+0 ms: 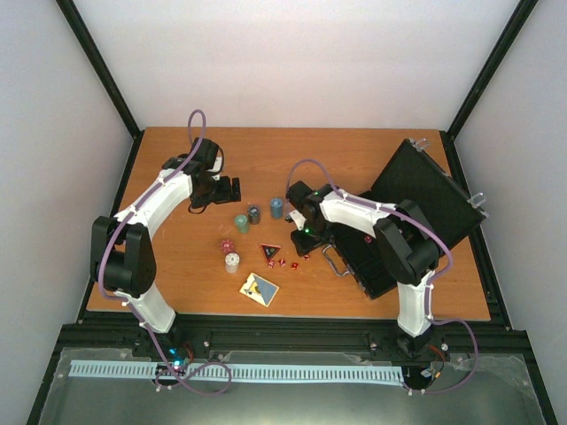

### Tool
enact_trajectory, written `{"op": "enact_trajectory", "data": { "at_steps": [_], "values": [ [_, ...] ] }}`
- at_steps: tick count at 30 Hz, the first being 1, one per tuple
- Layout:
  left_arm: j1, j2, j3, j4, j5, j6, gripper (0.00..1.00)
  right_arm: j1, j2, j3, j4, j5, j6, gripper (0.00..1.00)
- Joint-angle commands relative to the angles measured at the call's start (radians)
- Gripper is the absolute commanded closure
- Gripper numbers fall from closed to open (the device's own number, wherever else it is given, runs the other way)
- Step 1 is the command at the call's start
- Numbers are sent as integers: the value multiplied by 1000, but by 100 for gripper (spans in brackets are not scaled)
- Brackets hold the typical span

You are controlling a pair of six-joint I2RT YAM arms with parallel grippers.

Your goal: Pack up texas hold em set

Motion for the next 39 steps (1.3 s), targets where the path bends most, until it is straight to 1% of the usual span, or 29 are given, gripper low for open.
{"op": "enact_trajectory", "data": {
  "at_steps": [1, 3, 10, 14, 18, 20, 24, 32, 35, 39],
  "values": [
    [-2, -26, 5, 12, 0, 11, 0, 21, 26, 6, 0, -6, -28, 57],
    [-2, -21, 6, 12, 0, 10, 0, 23, 31, 6, 0, -3, -27, 57],
    [-2, -14, 6, 14, 2, 11, 0, 26, 41, 1, -1, 1, -25, 64],
    [-2, -12, 7, 13, 2, 10, 0, 25, 43, 2, -2, 14, -23, 75],
    [-2, -12, 7, 14, -1, 12, 0, 25, 40, 7, -7, 33, -21, 83],
    [-2, -11, 7, 14, -2, 10, 0, 25, 33, 13, -15, 48, -22, 85],
    [-2, -11, 10, 14, 1, 11, 0, 25, 0, 49, -51, 84, -34, 86],
    [-2, -8, 8, 14, 9, 9, 0, -6, -127, 151, -170, 136, -42, 86],
    [-2, -7, 7, 17, 13, 8, 0, -58, -172, 123, -182, 178, -48, 85],
    [-2, -9, 1, 20, 22, 5, 0, -191, -210, 51, -154, 201, -69, 86]
  ]
}}
